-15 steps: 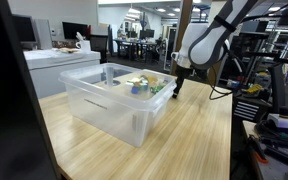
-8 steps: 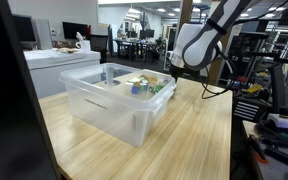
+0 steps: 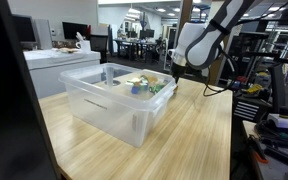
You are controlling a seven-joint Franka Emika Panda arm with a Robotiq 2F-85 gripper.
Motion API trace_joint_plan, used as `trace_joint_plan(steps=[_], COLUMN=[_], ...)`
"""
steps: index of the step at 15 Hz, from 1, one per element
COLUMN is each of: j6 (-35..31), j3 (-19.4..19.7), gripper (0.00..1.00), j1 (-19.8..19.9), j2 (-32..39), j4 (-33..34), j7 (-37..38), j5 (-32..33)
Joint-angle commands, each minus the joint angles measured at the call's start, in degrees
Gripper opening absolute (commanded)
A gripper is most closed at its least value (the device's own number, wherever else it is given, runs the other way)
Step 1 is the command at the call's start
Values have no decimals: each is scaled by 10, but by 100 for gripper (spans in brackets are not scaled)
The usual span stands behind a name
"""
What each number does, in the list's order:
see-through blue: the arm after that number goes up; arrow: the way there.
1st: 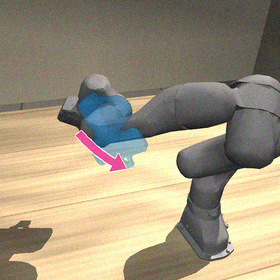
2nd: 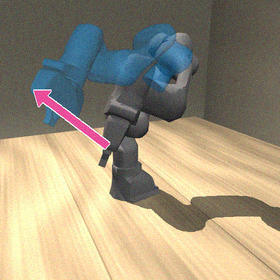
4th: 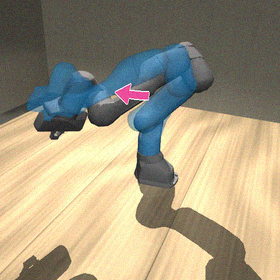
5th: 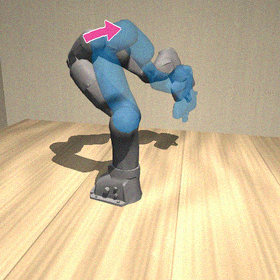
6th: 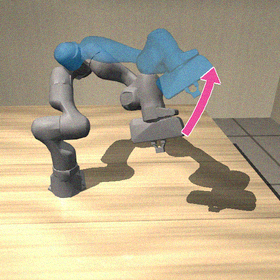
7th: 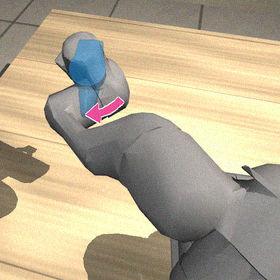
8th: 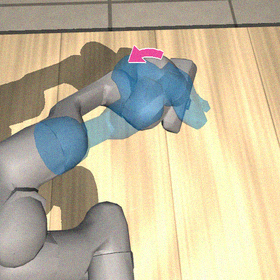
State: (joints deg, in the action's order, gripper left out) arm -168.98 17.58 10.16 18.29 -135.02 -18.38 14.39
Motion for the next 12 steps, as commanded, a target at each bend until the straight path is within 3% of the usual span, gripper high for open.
trace_joint_plan(steps=[1, 3, 6, 9, 12], j6=[25, 31, 34, 56, 97], j3=[8, -22, -84, -132, -143], gripper=[11, 11, 11, 11, 11], j1=[13, 33, 40, 4, -49], j2=[-59, -109, -174, -241, -295], j4=[-17, -19, -26, -47, -74], j7=[-1, -15, -66, -159, -241], j5=[26, -10, -129, -282, -393])
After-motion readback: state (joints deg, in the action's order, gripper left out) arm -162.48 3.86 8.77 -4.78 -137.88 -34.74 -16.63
